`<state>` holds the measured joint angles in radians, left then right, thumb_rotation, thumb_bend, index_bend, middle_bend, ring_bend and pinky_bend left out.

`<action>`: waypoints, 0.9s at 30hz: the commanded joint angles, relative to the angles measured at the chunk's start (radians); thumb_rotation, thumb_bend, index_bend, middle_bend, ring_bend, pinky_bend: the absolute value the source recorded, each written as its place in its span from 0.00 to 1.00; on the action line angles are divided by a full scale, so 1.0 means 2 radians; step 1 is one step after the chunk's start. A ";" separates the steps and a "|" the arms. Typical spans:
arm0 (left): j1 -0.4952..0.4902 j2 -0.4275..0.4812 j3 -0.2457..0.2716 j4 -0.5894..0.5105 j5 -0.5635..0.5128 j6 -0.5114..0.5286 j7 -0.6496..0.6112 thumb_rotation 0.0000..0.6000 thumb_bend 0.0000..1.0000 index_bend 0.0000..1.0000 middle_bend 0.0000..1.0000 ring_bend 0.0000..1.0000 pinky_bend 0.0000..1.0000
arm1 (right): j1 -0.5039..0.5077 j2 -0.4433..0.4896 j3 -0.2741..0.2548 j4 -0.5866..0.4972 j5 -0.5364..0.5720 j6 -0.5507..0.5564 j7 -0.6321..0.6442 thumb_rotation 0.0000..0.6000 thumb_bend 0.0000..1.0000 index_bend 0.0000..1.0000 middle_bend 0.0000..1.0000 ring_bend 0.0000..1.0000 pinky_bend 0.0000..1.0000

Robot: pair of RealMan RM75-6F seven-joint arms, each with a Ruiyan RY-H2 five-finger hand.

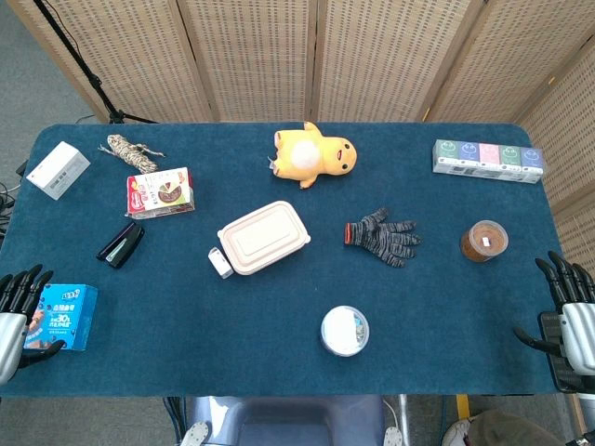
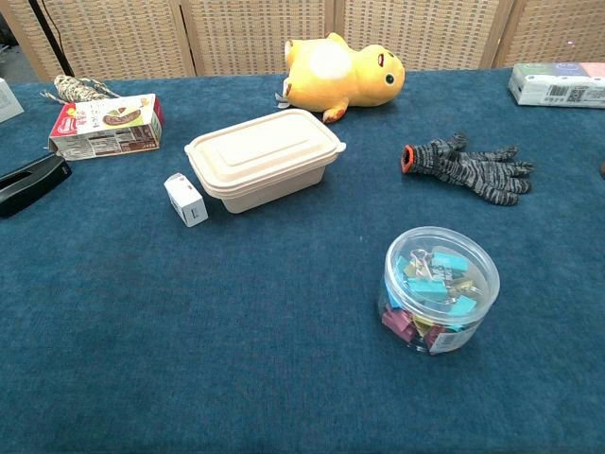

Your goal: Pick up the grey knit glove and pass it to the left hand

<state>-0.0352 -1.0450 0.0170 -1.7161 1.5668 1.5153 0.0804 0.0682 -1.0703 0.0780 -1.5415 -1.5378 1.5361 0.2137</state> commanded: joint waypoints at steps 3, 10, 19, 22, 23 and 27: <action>-0.001 0.000 0.000 0.000 -0.001 -0.002 0.000 1.00 0.06 0.00 0.00 0.00 0.00 | 0.000 0.000 0.000 0.000 0.001 -0.001 0.000 1.00 0.00 0.00 0.00 0.00 0.00; 0.001 0.000 0.001 -0.003 0.003 0.003 0.001 1.00 0.06 0.00 0.00 0.00 0.00 | 0.013 -0.003 -0.002 0.000 -0.009 -0.017 0.000 1.00 0.00 0.00 0.00 0.00 0.00; 0.000 -0.002 -0.001 -0.006 0.000 0.001 0.008 1.00 0.06 0.00 0.00 0.00 0.00 | 0.095 -0.013 0.019 -0.034 0.001 -0.129 -0.033 1.00 0.00 0.00 0.00 0.00 0.00; 0.000 -0.001 -0.001 -0.006 -0.002 -0.001 0.008 1.00 0.06 0.00 0.00 0.00 0.00 | 0.134 -0.026 0.032 -0.042 0.023 -0.185 -0.043 1.00 0.00 0.00 0.00 0.00 0.00; 0.000 -0.001 -0.001 -0.005 -0.002 0.000 0.007 1.00 0.06 0.00 0.00 0.00 0.00 | 0.149 -0.033 0.037 -0.041 0.034 -0.208 -0.048 1.00 0.00 0.00 0.00 0.00 0.00; 0.001 0.000 -0.002 -0.004 -0.003 0.001 0.002 1.00 0.06 0.00 0.00 0.00 0.00 | 0.182 -0.055 0.048 -0.032 0.065 -0.256 -0.060 1.00 0.00 0.00 0.00 0.00 0.00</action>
<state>-0.0340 -1.0455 0.0133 -1.7254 1.5613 1.5161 0.0863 0.3805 -1.1436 0.1503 -1.6098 -1.4556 1.0864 0.1193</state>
